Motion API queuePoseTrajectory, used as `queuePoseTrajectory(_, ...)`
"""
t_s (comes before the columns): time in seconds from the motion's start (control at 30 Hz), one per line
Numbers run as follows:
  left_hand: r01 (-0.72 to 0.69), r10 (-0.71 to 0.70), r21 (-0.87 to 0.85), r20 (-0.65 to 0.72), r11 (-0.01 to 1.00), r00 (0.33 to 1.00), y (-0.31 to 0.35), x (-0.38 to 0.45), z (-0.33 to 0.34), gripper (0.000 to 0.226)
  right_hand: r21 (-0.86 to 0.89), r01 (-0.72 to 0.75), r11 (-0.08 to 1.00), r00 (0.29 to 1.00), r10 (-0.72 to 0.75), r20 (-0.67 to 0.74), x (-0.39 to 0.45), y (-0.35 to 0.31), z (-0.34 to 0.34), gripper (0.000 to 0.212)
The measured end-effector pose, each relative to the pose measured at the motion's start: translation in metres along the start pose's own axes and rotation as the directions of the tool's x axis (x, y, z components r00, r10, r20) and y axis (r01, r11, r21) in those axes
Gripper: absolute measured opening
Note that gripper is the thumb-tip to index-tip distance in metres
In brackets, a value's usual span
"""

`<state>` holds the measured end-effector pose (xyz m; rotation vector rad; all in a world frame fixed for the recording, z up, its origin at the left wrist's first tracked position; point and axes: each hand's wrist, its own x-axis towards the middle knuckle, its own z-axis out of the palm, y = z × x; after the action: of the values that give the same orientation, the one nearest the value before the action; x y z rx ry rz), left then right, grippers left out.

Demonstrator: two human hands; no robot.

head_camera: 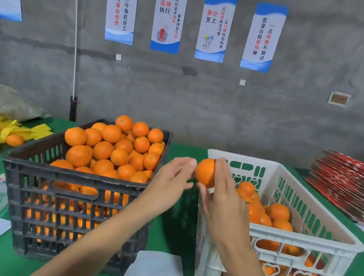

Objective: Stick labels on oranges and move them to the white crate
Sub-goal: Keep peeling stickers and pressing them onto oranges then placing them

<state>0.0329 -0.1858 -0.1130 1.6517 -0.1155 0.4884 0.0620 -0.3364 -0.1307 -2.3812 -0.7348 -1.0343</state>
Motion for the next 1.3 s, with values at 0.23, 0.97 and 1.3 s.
queuePoseTrajectory(0.23, 0.083, 0.022, 0.752, -0.129, 0.654, 0.991, -0.007, 0.088, -0.097, 0.022, -0.071, -0.109, 0.991, 0.991, 0.115, 0.074, 0.019, 0.033, 0.008, 0.073)
queuePoseTrajectory(0.97, -0.024, 0.337, 0.806, -0.22, 0.592, 0.915, 0.019, 0.075, -0.083, 0.065, 0.245, 0.174, 0.954, 0.984, -0.174, -0.026, 0.021, -0.002, 0.017, 0.057)
queuePoseTrajectory(1.3, -0.154, 0.205, 0.277, -0.166, 0.948, 0.965, -0.046, -0.063, 0.014, 0.062, 0.54, 0.151, 0.828, 0.983, -0.067, -0.173, -0.063, -0.005, 0.039, 0.065)
